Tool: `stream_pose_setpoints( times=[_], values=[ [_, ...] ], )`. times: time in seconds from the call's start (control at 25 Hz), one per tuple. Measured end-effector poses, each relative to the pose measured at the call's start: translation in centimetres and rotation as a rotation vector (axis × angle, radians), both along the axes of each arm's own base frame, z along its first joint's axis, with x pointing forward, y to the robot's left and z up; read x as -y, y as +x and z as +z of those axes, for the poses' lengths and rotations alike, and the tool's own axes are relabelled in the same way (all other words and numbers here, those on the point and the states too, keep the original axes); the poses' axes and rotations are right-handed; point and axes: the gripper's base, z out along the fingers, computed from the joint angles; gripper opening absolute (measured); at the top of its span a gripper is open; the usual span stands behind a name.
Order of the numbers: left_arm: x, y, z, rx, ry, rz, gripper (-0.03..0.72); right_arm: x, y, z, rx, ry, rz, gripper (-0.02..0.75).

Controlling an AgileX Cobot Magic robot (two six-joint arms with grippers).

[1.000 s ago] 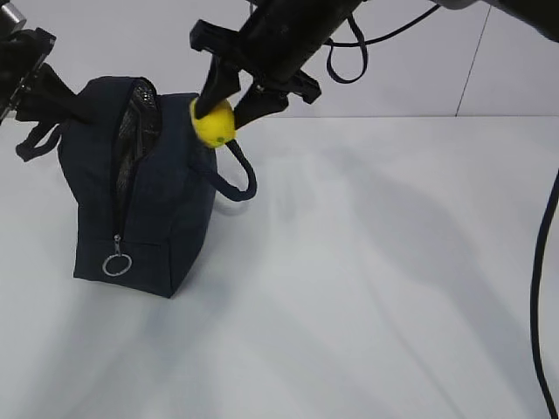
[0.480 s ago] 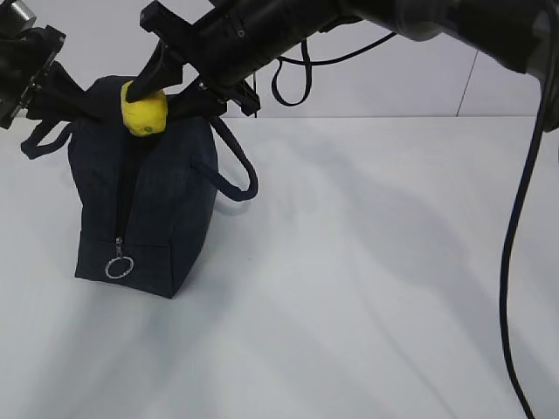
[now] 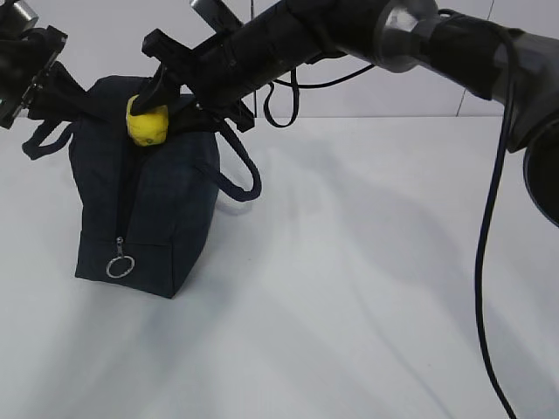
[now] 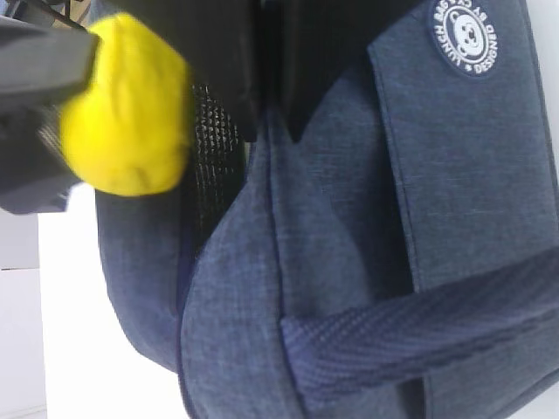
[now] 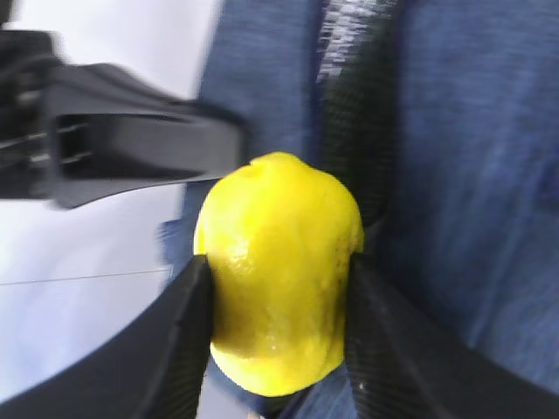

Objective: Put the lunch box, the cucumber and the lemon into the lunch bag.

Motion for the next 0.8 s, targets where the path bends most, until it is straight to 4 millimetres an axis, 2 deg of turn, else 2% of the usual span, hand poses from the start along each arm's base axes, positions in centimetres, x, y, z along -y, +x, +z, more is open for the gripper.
stream_pose_setpoints(
  times=[0.36, 0.8],
  values=[
    [0.00, 0.00, 0.00, 0.011, 0.004, -0.010, -0.008, -0.06, 0.69, 0.13, 0.047, 0.019, -0.062, 0.512],
    [-0.05, -0.03, -0.07, 0.013, 0.015, -0.015, -0.008, -0.07, 0.19, 0.05, 0.006, 0.020, -0.015, 0.526]
  ],
)
